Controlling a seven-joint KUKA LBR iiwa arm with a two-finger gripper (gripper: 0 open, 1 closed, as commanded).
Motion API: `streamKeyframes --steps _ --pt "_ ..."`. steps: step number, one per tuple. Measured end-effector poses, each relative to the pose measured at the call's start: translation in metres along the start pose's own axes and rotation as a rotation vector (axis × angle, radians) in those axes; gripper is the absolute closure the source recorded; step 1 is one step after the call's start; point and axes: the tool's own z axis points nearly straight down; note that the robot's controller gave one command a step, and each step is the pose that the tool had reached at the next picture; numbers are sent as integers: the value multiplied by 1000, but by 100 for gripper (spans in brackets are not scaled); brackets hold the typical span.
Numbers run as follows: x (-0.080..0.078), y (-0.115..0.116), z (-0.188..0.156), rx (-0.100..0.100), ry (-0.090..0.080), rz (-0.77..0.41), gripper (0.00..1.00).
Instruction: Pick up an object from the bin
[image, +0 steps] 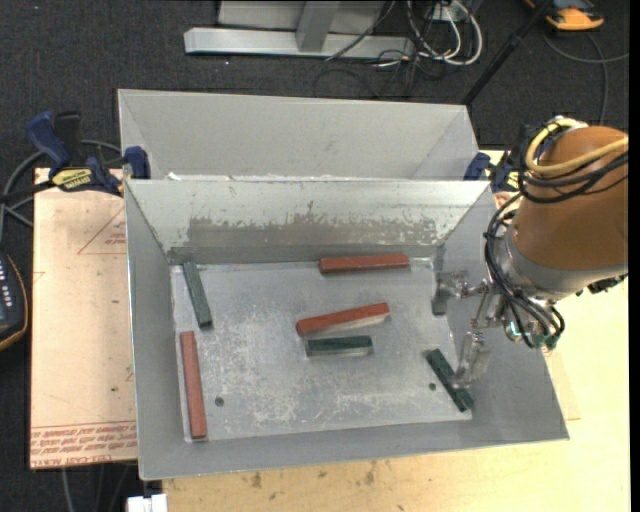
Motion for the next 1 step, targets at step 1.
streamKeyframes --steps 1 --pt "-45 35 121 -1 -2 -103 0"
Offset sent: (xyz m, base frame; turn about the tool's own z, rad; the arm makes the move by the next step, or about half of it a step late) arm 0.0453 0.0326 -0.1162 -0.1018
